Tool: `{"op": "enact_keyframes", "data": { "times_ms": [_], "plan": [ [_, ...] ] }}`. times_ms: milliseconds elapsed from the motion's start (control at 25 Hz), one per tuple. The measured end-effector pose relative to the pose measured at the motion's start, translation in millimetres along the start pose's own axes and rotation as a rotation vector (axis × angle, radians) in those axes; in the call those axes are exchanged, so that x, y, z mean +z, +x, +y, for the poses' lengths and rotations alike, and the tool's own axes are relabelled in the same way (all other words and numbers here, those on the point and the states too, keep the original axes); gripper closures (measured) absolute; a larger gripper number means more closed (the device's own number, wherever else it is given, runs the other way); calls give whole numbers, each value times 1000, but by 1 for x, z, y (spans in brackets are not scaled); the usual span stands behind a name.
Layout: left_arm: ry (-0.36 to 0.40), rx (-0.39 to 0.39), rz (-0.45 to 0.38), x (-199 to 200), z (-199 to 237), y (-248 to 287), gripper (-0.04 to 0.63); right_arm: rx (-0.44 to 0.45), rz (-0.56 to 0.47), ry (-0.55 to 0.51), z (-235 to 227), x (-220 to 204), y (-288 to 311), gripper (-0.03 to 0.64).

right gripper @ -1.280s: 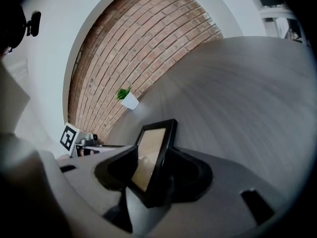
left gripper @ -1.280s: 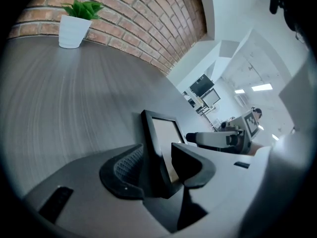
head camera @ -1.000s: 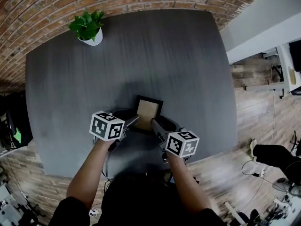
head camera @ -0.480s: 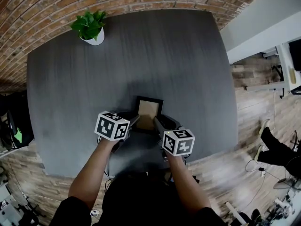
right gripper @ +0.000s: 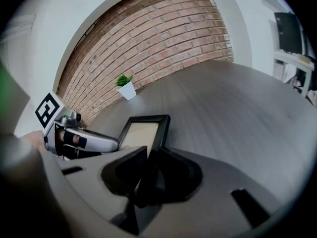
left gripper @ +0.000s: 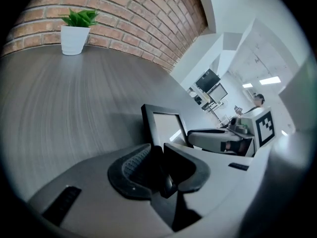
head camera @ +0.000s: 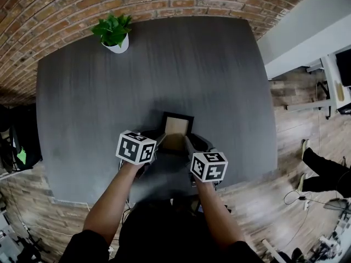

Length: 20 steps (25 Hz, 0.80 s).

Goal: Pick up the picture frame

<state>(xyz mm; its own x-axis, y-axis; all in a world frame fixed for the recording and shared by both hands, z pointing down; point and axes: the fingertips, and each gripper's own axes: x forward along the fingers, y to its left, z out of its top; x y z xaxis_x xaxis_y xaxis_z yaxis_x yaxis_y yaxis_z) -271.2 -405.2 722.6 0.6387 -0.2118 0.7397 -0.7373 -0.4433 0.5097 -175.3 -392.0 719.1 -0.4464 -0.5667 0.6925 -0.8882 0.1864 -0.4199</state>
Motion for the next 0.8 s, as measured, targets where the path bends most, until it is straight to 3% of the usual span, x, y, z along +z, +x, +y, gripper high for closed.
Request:
{"op": "enact_keyframes", "data": {
  "times_ms": [280,640,800],
  "plan": [
    [40,26,-97,13,-12,-27,525,8,-84,-57,17,22,-19,535],
    [94,41,-284,43,-52,-89,528,33,-245,-181,55,68,-77,535],
    [151,63,-358,55,-76,-118,528,41,-318,-241,73,89,-111,535]
  ]
}}
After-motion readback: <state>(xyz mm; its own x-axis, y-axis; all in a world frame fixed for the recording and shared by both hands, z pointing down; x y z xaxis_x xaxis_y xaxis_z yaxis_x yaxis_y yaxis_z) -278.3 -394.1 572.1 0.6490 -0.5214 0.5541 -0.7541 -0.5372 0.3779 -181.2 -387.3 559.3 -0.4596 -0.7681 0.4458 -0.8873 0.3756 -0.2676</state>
